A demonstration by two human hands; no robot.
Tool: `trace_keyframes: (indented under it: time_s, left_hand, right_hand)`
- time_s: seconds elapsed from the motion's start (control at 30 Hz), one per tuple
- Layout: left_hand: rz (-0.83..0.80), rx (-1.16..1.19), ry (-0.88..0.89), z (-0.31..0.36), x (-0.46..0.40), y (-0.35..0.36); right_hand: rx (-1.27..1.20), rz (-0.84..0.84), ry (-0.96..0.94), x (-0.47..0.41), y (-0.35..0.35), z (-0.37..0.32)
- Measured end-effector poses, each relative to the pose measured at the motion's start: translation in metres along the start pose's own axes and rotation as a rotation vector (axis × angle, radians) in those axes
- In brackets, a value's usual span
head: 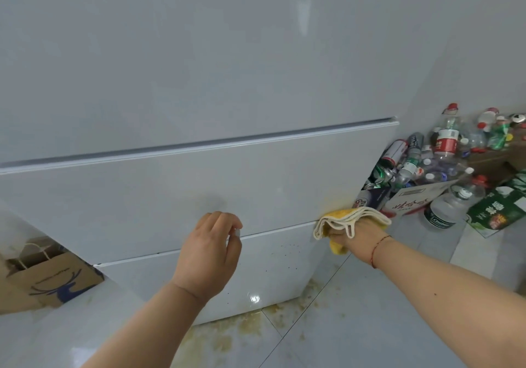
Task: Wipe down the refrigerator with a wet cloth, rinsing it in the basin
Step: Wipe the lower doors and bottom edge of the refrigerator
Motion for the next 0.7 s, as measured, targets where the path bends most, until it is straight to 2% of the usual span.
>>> trace_keyframes:
  time_s: [0.03,0.1,0.2,0.27,0.37,0.5,0.6,0.7]
  left_hand:
    - [-0.031,0.002,-0.035,-0.001,0.000,0.004]
    - [-0.107,0.008,-0.125,-0.006,0.002,0.013]
    - [-0.201,0.022,-0.252,-0.016,0.007,0.022]
    - [-0.244,0.024,-0.325,-0.025,0.013,0.025]
    - [-0.280,0.047,-0.462,-0.047,0.026,0.023]
    - [-0.247,0.147,-0.656,-0.075,0.047,0.009]
    - [-0.205,0.246,-0.743,-0.084,0.063,-0.006]
    - [-0.144,0.303,-0.808,-0.094,0.080,-0.024]
  right_hand:
    - [0.034,-0.045,-0.020,-0.003,0.007,-0.002]
    - [-0.199,-0.044,0.026,-0.003,0.012,-0.011]
    - [-0.540,0.111,0.029,-0.006,0.010,-0.040]
    - [-0.916,0.190,0.055,-0.004,0.013,-0.060]
    - [-1.414,0.209,0.086,-0.006,0.020,-0.101]
    - [-1.967,0.113,0.077,-0.006,0.012,-0.162]
    - [-2.170,0.037,0.078,-0.004,-0.003,-0.201]
    - [-2.264,-0.084,0.103,-0.006,-0.006,-0.234]
Point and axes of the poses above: each hand's wrist, its own x-axis away from the middle knuckle, its own y-axis out of the palm, z = x × y, the point moved 9 cm from there along -x, towards the middle knuckle, and after that the axes turned 9 degrees about -y, right-handed, at the moved point
